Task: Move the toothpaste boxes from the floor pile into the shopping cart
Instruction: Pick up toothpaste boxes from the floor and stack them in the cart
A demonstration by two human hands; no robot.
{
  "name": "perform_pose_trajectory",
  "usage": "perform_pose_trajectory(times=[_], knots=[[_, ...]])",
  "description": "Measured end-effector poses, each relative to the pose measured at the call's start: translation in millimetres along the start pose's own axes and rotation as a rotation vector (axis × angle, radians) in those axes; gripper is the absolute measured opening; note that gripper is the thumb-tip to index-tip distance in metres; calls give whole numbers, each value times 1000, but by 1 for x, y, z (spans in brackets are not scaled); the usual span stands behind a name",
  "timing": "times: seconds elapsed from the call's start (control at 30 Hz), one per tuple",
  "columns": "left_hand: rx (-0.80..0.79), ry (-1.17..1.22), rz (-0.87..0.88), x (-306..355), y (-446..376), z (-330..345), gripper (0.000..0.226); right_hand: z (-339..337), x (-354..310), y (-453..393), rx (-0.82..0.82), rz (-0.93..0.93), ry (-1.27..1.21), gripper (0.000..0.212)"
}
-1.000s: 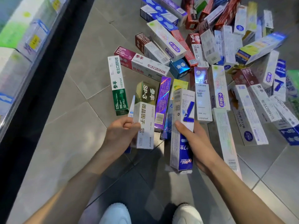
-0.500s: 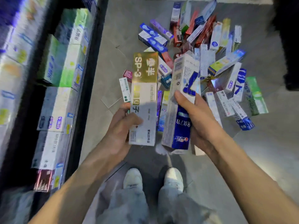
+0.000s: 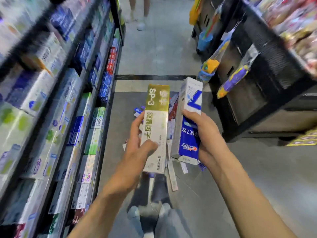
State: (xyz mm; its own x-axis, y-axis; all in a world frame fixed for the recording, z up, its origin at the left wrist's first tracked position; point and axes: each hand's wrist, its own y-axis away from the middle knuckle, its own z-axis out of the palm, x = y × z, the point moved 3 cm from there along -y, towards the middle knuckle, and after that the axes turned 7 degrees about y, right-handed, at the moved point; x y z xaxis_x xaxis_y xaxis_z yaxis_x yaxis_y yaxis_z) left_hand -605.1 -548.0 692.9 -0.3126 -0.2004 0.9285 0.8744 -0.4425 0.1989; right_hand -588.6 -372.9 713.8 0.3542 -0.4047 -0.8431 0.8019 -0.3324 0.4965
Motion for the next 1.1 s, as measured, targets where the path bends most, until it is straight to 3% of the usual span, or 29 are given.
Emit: perform_pose_trajectory(times=[0.13,0.2,0.3,0.47,0.73,1.1], knots=[[-39,60,76,54,13,45,60,-11,-52,67,40,-141,3,28],[-104,70,81,71,17,63,66,-18,-64,97,92,-207,-5,23],[-270,61,36,81,25,88,81,-24,-68,136,205,-267,-60,20],[-603,12,-52,80,54,125,82,-41,-53,199,487,-409,-203,23],[-1056,-111,-236,32,142,184,103,-63,31,340,982,-517,-263,49],[-1504,-154,-505,-44,374,256,86,-87,163,557,1406,-617,-530,50]])
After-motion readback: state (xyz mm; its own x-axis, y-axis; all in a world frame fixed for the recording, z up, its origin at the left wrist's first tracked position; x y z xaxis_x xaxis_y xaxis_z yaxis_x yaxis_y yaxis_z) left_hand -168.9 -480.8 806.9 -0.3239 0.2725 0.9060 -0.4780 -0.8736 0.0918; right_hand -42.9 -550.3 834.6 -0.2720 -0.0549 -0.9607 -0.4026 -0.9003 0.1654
